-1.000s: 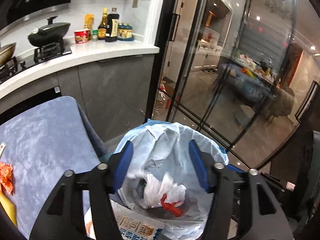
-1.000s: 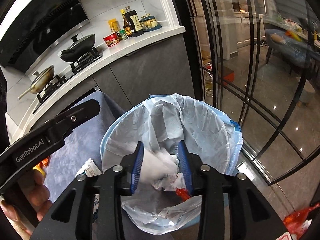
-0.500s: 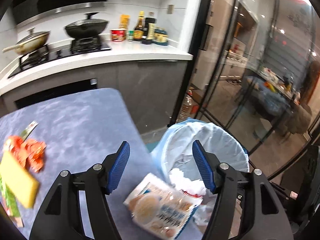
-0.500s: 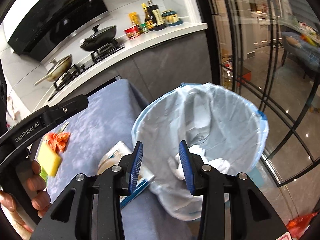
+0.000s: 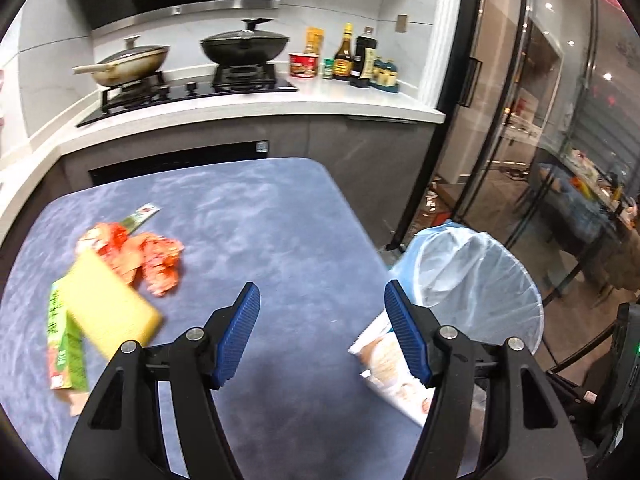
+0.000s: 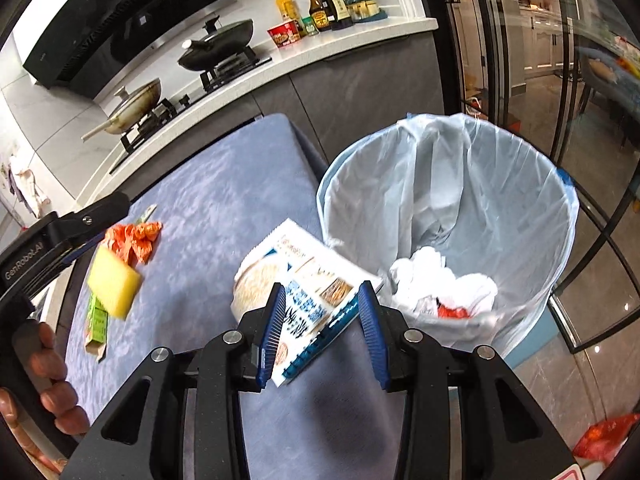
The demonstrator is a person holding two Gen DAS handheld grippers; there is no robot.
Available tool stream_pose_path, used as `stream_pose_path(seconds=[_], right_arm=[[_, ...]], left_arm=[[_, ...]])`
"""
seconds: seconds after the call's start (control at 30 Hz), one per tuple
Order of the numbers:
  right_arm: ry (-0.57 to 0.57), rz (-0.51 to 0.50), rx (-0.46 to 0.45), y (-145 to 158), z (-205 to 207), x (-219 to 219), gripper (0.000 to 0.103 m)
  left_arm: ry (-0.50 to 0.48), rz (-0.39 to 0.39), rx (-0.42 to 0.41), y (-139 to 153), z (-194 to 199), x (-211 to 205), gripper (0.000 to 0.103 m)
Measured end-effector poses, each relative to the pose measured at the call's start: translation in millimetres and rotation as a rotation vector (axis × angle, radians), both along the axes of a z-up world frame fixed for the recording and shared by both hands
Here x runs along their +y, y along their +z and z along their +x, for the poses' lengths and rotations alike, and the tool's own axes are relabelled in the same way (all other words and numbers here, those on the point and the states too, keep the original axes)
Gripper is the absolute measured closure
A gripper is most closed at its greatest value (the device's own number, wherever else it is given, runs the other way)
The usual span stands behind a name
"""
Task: Collect trash
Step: 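Grasp the white noodle package by its edge with the right tool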
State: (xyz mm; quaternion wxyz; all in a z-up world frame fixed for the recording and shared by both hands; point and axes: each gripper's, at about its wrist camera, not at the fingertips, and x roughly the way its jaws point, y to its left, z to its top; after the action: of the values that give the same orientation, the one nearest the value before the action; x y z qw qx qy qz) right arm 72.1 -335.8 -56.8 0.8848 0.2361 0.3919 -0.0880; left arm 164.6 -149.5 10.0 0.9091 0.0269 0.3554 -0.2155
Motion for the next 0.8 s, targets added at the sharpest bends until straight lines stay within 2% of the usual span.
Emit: stream_pose_path(seconds=[0.2, 0.63, 0.73, 0.8], right_arm=[[-0.013, 0.012, 0.021, -9.6, 0.6, 7.6, 0.059], [-0.033, 0.064, 0.07, -38.1, 16.5, 8.0, 0.059], [-0.034, 0.044, 0.065, -37.2, 21.8, 9.6, 0.059], [-0.026, 0.033, 0.064, -36.7, 26.0, 10.5, 0.062]], left_arm=[[0.045, -0.001, 0.021, -5.3, -6.6, 29.6, 0.041], [0.148, 0.024, 0.057, -25.0, -13.6, 84.9, 0.041], [0.173, 0.016, 0.075, -29.9, -14.8, 96.7, 0.037], [0.199, 0.017, 0.073, -32.1, -15.9, 106.3, 0.03]])
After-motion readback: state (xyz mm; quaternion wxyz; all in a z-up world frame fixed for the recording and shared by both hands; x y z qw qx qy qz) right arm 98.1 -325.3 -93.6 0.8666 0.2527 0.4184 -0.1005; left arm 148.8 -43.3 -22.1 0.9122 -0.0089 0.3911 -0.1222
